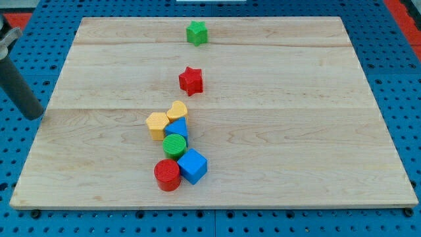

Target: Push the yellow hexagon into the yellow heart

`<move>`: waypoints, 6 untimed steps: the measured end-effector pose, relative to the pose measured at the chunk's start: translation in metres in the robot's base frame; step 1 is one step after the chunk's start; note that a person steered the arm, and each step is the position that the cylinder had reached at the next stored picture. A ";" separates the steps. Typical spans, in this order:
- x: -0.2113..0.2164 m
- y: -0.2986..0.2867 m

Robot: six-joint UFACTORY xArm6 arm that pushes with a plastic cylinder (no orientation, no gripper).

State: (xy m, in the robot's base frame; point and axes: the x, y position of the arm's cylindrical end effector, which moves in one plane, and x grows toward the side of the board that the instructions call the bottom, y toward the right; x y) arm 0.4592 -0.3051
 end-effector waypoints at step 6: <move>0.038 0.134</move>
State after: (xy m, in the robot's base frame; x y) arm 0.4970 -0.1711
